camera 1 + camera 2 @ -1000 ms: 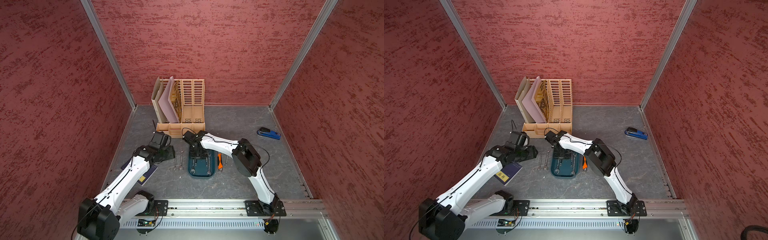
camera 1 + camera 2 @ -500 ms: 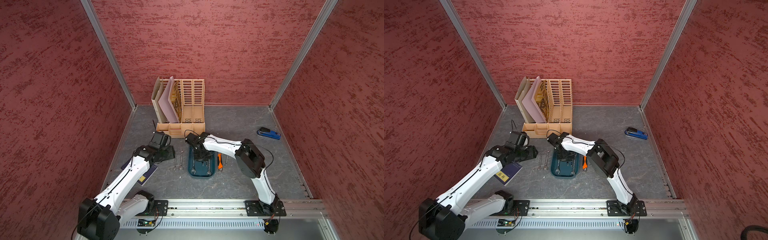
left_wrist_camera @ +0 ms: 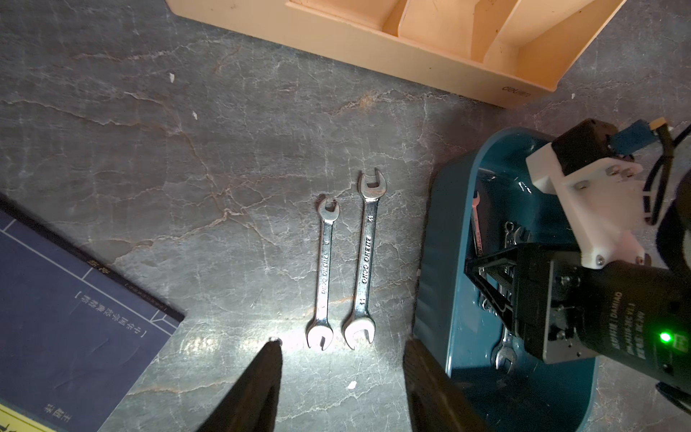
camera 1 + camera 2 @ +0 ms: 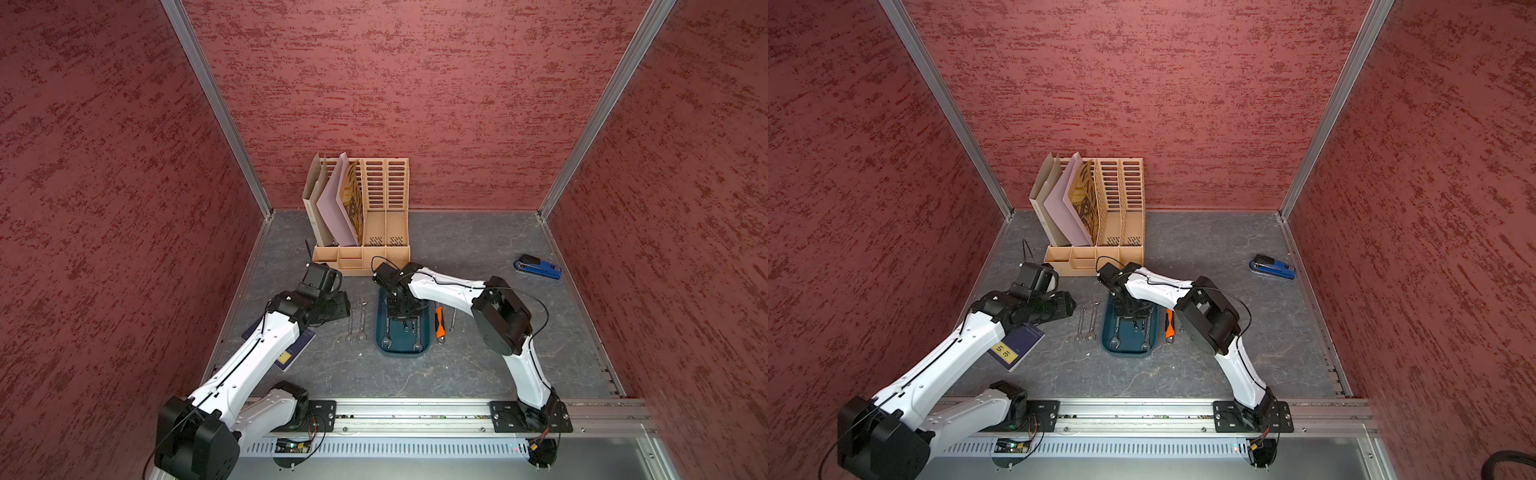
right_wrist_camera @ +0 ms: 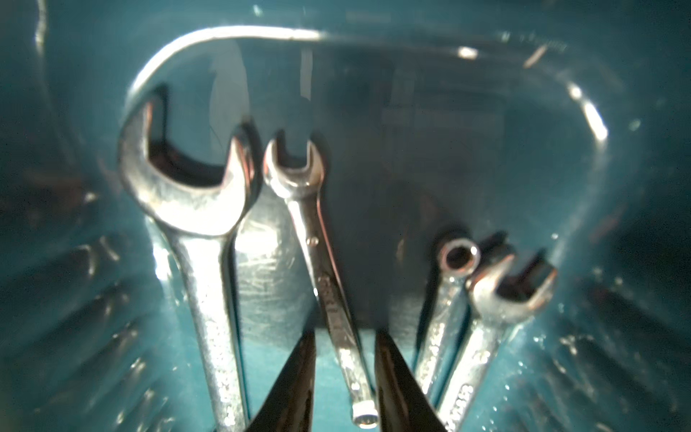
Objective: Take out the wrench from the storage box
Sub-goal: Pick up the wrench from the storage box.
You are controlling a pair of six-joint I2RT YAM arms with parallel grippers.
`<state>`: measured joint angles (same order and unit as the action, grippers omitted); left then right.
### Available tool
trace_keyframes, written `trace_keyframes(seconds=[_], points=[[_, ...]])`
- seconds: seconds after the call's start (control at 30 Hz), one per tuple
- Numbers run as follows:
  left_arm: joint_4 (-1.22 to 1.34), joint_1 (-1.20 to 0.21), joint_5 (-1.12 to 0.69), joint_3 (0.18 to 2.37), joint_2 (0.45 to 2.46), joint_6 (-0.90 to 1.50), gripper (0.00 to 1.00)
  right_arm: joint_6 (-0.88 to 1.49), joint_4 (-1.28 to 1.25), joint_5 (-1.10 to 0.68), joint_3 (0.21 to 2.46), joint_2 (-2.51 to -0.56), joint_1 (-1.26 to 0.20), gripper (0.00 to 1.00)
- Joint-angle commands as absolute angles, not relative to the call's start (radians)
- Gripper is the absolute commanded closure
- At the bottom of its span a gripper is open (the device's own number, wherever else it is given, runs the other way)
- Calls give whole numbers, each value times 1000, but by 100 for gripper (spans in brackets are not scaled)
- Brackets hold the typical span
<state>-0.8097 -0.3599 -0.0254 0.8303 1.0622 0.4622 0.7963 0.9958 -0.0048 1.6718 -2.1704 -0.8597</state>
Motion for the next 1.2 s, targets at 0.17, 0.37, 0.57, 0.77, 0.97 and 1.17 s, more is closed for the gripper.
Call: trace_keyframes(seconds=[0.17,0.37,0.57,0.77,0.97,1.17], points=[[-793,-354,-33,819,1059,446,45,780,1002,-27,1696,-2216,-845,77],[-790,-353,-37,818,1061,444,45,788,964,-27,1642,-2191,-846,83],[-792,-351,-38,818,1052,444,45,785,969,-21,1638,-2176,-847,88],[-788,-351,-38,817,1057,445,44,782,984,-6,1621,-2129,-847,89],[-792,-351,-38,819,1055,443,44,778,1005,0,1611,-2064,-847,90],[-794,-351,-38,819,1051,443,45,769,1038,11,1611,-1980,-847,90]])
